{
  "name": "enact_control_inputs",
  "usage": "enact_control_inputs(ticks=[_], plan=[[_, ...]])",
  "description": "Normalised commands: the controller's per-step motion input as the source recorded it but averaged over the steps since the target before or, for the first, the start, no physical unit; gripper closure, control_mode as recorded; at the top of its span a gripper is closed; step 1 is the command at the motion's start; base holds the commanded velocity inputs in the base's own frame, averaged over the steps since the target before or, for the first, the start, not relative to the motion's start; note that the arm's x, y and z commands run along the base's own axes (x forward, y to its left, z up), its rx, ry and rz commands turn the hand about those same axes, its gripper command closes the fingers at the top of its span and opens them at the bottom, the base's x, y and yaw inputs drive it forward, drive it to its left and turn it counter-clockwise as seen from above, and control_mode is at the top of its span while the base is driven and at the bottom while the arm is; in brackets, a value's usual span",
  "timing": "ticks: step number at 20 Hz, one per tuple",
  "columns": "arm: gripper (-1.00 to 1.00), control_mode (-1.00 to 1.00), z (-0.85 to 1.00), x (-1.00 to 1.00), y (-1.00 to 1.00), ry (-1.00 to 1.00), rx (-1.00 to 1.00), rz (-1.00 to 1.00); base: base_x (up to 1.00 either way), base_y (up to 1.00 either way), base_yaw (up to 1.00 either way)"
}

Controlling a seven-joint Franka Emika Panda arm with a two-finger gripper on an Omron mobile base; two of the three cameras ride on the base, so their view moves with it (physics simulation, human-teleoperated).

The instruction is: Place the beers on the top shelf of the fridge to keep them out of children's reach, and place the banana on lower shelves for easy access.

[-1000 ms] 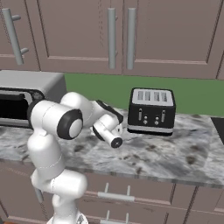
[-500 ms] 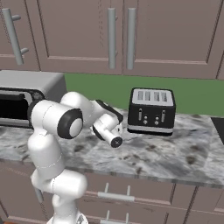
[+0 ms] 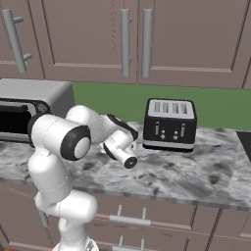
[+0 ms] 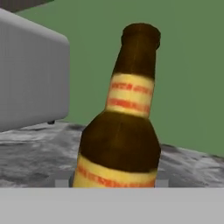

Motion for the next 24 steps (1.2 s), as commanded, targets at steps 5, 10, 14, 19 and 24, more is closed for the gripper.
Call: enact_control_inputs(ticks=[5,10,14,19,24], plan=[[1.00,-1.00,0.70,-0.99,0.01,-0.44,0.00,0.16,0.00,0.00,0.00],[1.00,-1.00,0.98,-0.95,0.00,-0.20,-0.04,0.10,0.00,0.00,0.00],[1.00,-1.00,1.00,-0.91,0.00,-0.01,-0.16,0.07,0.00,0.00,0.00],[1.00,-1.00,0.97,-0.94,0.02,0.01,-0.27,0.08,0.00,0.00,0.00],[1.00,-1.00,0.78,-0.99,0.26,0.01,-0.35,0.07,0.00,0.00,0.00]])
